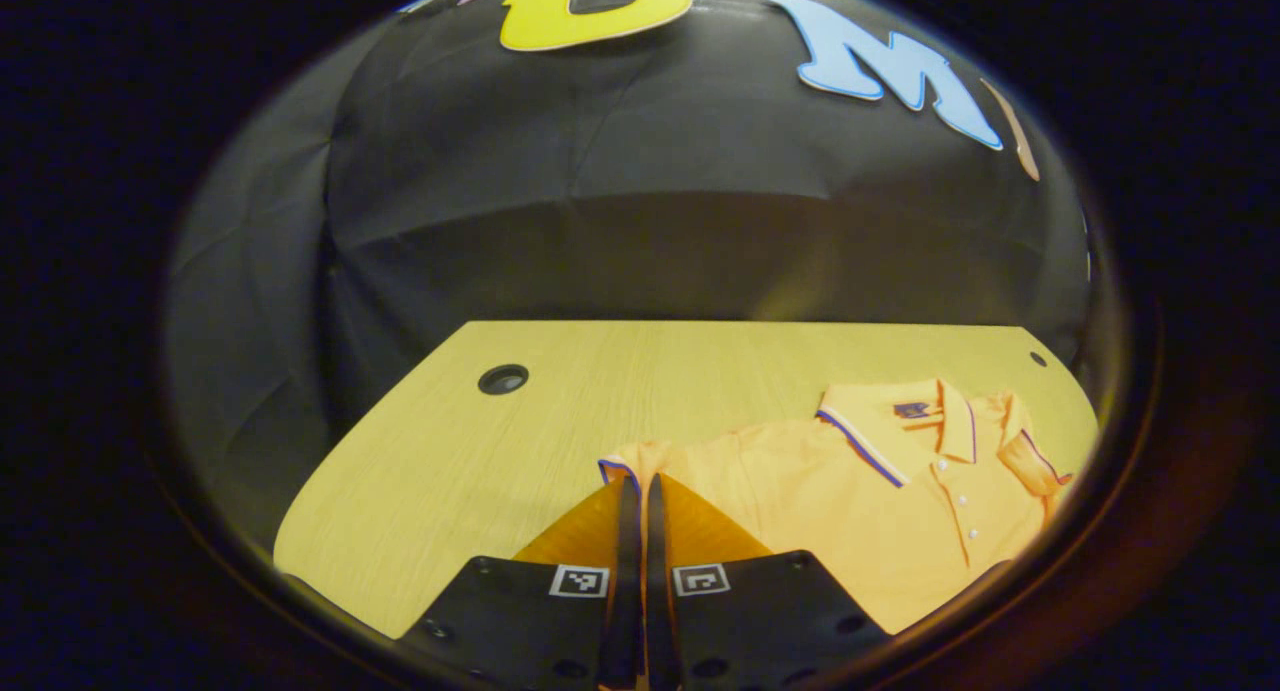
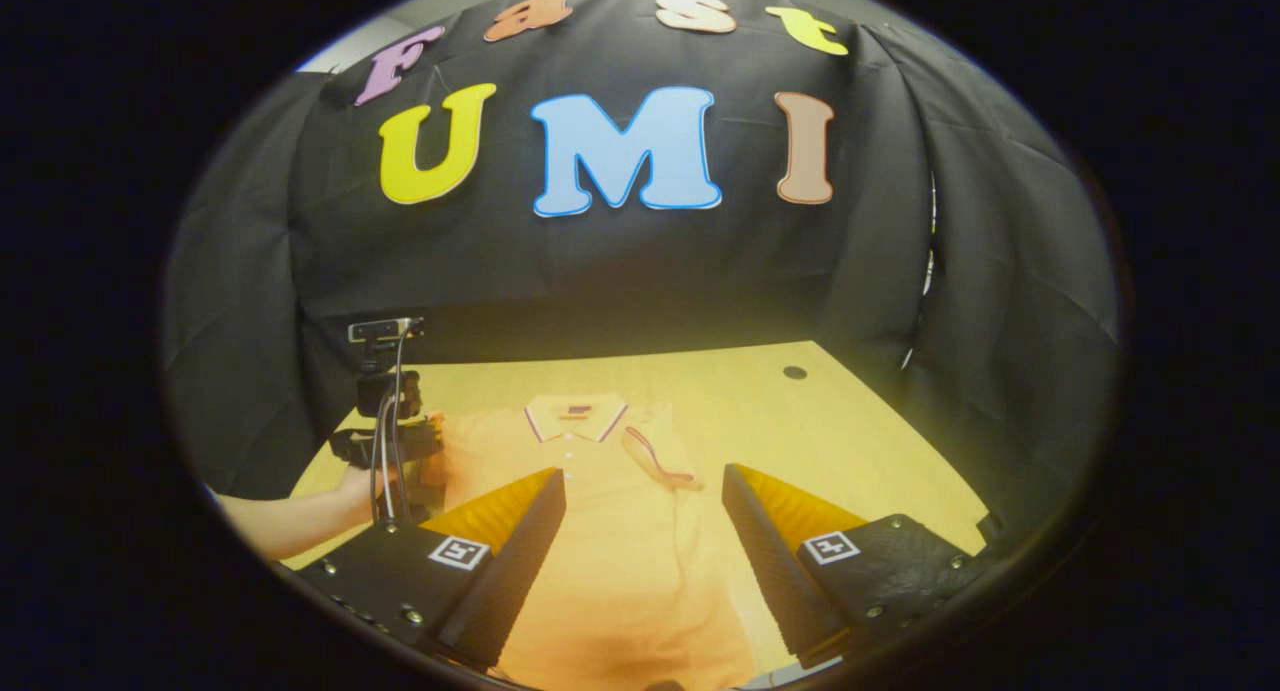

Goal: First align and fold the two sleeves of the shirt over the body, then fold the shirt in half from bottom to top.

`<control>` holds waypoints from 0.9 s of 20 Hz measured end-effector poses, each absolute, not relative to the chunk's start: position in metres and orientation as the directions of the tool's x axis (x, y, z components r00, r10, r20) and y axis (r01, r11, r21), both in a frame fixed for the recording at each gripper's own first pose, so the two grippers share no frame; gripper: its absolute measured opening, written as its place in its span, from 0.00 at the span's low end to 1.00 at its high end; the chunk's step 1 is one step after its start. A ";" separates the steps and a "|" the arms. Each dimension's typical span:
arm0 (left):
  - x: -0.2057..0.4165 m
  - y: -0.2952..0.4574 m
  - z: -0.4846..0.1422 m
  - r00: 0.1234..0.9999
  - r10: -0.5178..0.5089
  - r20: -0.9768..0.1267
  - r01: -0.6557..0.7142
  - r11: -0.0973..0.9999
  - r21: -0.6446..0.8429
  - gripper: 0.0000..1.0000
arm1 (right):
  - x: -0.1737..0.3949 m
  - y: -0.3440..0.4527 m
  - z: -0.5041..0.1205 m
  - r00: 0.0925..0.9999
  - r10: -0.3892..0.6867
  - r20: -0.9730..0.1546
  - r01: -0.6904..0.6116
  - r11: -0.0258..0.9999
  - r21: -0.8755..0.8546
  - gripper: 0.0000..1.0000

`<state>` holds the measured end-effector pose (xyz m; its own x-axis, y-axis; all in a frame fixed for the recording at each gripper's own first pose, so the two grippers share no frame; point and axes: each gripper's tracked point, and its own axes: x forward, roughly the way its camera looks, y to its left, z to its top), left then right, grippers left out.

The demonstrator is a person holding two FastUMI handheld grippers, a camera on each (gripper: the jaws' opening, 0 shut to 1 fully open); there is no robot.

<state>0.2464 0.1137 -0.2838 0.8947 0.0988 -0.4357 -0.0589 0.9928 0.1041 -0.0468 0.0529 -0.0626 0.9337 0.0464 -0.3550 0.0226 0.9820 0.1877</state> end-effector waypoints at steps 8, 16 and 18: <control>0.249 0.050 -0.273 0.905 0.000 -0.426 0.058 0.991 0.122 0.10 | -0.055 0.053 -0.068 0.936 0.028 -0.352 0.041 0.982 0.186 0.95; 0.245 0.011 -0.298 0.871 -0.081 -0.485 0.147 0.984 0.100 0.09 | -0.069 0.058 -0.073 0.928 -0.040 -0.369 0.104 0.983 0.153 0.98; 0.245 0.010 -0.302 0.865 -0.074 -0.496 0.147 0.983 0.110 0.09 | -0.071 0.061 -0.068 0.934 -0.033 -0.355 0.094 0.983 0.156 0.98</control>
<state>0.2451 0.0101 -0.3023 0.8650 -0.0740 -0.4963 0.1469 0.9831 0.1096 -0.0706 0.0606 -0.0682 0.9341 -0.0335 -0.3555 0.0945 0.9833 0.1558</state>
